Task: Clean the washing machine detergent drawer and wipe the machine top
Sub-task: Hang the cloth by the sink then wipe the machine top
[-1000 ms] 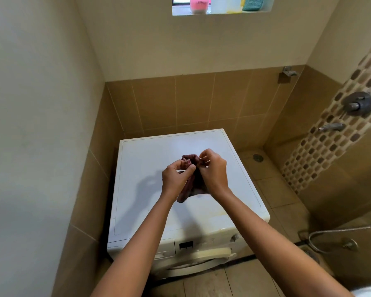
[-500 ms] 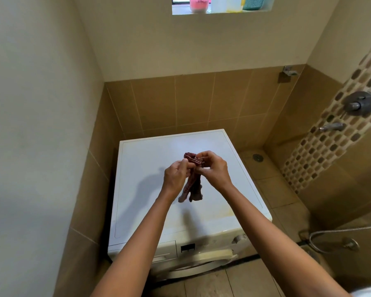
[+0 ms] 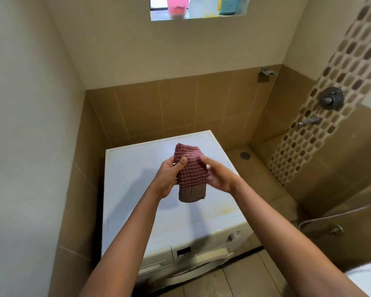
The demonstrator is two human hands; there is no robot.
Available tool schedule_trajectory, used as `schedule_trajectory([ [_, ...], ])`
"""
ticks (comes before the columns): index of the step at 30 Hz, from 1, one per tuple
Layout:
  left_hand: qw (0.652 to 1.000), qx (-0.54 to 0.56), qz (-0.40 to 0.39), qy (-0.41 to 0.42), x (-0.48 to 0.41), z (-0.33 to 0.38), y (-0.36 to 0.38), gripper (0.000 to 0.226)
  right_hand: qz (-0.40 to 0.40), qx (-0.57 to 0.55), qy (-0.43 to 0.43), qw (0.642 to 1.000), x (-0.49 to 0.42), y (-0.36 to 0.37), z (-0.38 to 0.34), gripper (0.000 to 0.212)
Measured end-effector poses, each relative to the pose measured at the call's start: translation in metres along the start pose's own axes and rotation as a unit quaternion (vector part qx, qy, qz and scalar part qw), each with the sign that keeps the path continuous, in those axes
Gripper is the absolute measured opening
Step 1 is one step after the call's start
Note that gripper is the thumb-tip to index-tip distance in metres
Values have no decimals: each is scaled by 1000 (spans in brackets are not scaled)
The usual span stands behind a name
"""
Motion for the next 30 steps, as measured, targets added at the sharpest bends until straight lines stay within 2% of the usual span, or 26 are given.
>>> schedule_trajectory([
  [2,1000,6,0,-27,-3,-1,4,39,-40,62,24,997,4,-9,18,50],
  [3,999,5,-6,-38,-4,0,4,40,-26,77,19,997,4,-14,23,60],
  [6,996,-35,-43,-71,-8,-1,7,44,103,85,-20,991,10,-25,29,75],
  [7,993,-67,-53,-84,-11,-5,8,48,146,100,-36,984,13,-28,31,76],
  [9,981,-156,-58,-100,-16,-10,13,63,179,124,-70,973,19,-34,35,75],
  [12,962,-250,-39,-99,-22,-19,29,94,164,149,-111,969,33,-42,37,70],
  [15,945,-318,-45,-61,-29,-28,51,106,180,156,-139,961,52,-52,37,63],
  [18,938,-340,-60,-20,-32,-34,80,108,234,114,-148,954,75,-66,39,51],
  [20,937,-342,-76,7,-28,-38,102,105,263,44,-129,955,96,-76,39,45],
  [23,929,-347,-120,44,-19,-43,138,97,258,-68,-46,963,130,-96,39,43],
  [26,913,-363,-168,74,-4,-52,176,88,257,-102,21,961,174,-114,41,42],
  [30,896,-361,-239,99,24,-66,240,81,308,-197,41,930,247,-145,49,29],
])
Point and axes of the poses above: each hand's wrist, its own x-axis away from the middle knuckle, its own y-axis out of the palm, z = x × y, the point moved 2 cm from there along -x, towards the middle knuckle, and after that the axes turned 1 degree about z, right-handed, at the moved point
